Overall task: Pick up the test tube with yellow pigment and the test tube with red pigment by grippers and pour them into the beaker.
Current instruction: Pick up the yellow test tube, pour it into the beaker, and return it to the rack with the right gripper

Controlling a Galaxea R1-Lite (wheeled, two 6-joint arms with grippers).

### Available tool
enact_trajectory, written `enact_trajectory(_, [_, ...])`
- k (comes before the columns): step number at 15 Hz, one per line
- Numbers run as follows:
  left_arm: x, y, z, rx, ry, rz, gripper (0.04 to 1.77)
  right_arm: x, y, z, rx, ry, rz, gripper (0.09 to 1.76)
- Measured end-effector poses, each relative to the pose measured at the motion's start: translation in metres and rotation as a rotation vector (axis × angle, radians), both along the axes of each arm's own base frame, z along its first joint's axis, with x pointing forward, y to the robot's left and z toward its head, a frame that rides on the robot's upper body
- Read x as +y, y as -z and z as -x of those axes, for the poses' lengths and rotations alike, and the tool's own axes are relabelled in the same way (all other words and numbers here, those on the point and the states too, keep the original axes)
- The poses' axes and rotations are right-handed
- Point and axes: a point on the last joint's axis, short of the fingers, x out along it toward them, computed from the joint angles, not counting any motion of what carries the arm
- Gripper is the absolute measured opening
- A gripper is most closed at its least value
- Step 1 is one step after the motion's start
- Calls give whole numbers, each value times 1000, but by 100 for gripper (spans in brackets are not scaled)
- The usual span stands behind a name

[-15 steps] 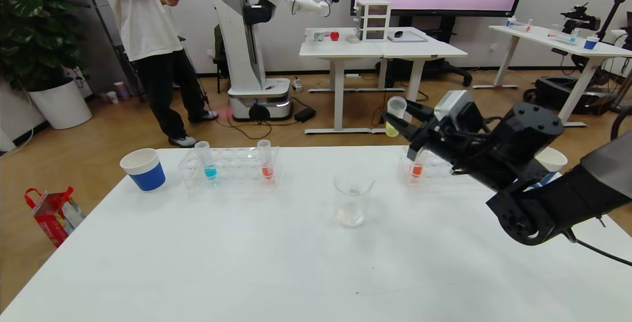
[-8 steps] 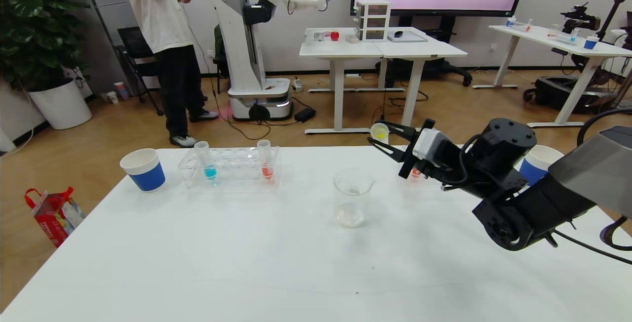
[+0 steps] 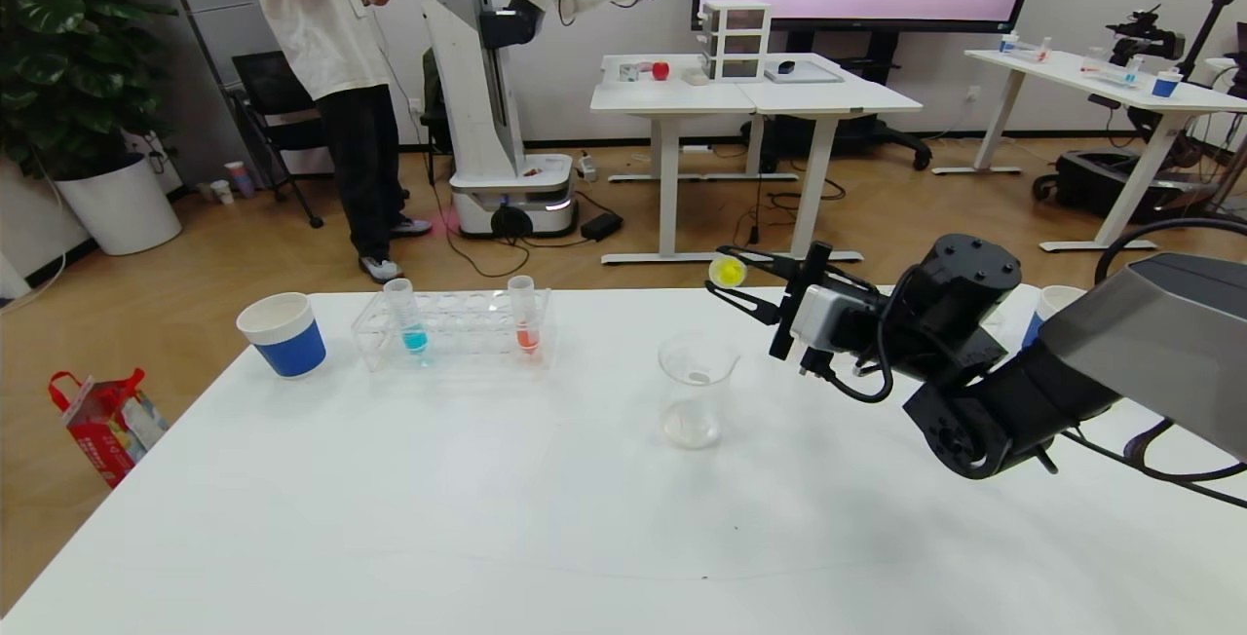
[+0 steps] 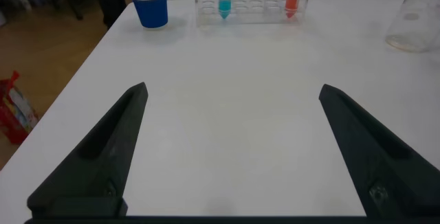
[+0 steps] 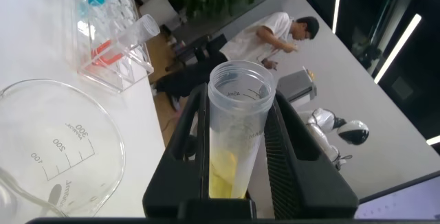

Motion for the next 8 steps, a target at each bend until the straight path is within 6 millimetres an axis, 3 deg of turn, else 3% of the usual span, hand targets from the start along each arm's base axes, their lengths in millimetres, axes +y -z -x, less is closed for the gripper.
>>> enact_trajectory(8, [0, 0, 0, 0, 0, 0, 174, 6, 7, -14, -162, -86, 80, 49])
